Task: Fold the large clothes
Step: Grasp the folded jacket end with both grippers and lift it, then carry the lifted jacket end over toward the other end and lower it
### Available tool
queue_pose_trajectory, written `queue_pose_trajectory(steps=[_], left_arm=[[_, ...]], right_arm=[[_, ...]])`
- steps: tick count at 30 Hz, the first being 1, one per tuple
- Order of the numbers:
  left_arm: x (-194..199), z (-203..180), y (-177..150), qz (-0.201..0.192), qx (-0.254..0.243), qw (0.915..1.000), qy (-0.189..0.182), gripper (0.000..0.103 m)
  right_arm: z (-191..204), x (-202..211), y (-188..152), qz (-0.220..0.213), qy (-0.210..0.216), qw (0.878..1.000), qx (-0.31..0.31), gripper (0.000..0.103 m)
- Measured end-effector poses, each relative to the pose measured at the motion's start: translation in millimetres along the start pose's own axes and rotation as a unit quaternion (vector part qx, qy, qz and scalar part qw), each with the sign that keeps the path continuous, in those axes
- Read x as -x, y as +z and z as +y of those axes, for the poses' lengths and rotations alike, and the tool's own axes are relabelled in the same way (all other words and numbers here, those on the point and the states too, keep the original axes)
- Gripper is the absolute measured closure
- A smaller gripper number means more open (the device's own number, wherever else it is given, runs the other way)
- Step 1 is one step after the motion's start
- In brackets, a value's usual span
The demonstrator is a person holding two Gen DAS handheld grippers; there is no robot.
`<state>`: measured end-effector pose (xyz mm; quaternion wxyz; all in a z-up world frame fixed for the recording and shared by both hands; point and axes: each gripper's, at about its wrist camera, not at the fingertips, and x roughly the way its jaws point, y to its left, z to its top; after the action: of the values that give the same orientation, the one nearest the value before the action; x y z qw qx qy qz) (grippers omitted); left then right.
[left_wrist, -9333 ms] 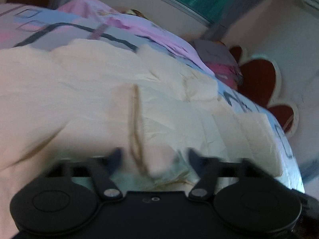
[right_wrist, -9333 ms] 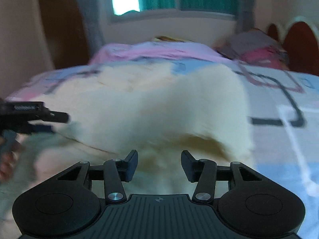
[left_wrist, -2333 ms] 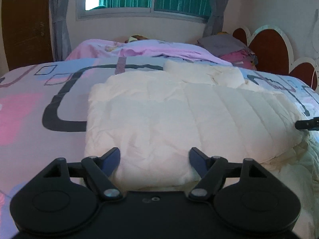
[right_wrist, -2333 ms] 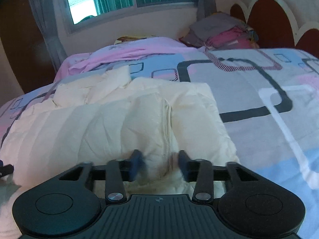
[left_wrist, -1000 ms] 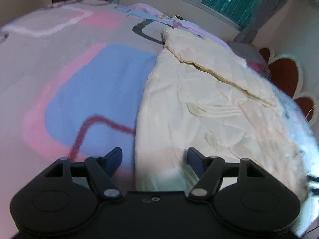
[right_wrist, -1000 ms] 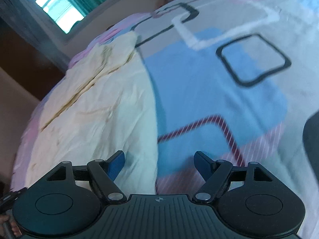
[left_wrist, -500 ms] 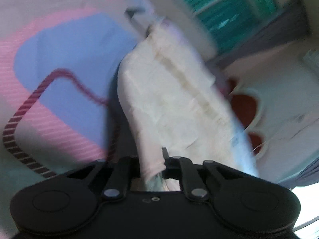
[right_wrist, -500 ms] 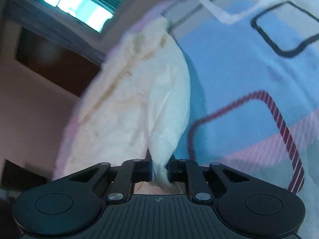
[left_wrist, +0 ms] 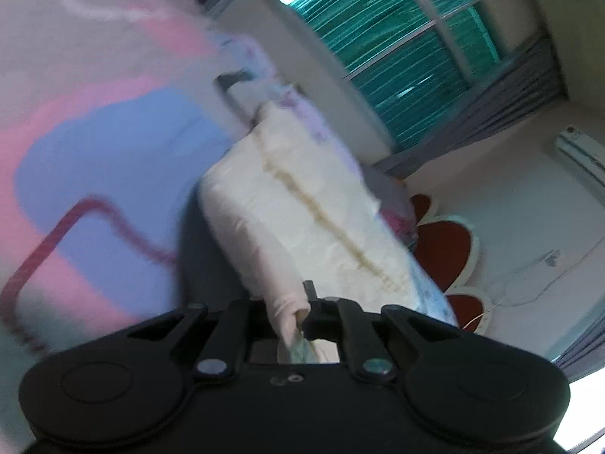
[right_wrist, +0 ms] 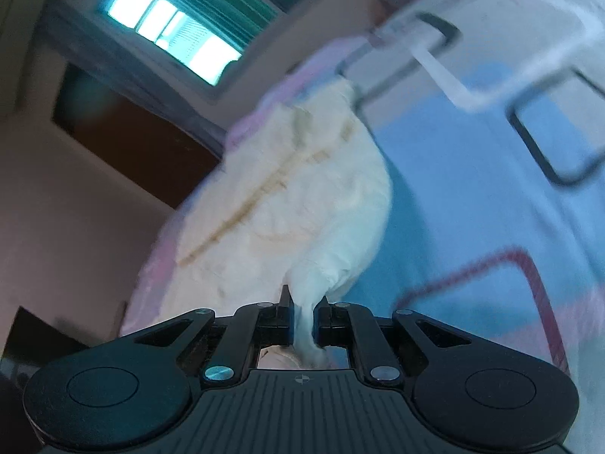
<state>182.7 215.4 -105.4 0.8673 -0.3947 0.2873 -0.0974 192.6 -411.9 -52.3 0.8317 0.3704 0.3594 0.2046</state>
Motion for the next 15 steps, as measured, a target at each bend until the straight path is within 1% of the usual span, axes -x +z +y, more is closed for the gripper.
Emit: queue_pose_trajectory(steps=[4, 8, 11, 15], left_arm=[[-5, -34, 33, -0.039, -0.018, 0.9986, -0.031, 0.096], [-25, -63, 75, -0.070, -0.034, 0.9951, -0.061, 0.096], [-55, -79, 110, -0.082, -0.042, 0.9929, -0.076, 0.096], [-105, -89, 154, -0.088, -0.043, 0.9921, -0.079, 0.096]], right_arm=[[28, -9, 35, -0.036, 0.022, 0.999, 0.020, 0.095], [53, -25, 83, -0.072, 0.039, 0.996, 0.025, 0.095], [63, -46, 124, -0.087, 0.049, 0.995, 0.017, 0.095], [60, -89, 181, -0.094, 0.052, 0.994, 0.005, 0.095]])
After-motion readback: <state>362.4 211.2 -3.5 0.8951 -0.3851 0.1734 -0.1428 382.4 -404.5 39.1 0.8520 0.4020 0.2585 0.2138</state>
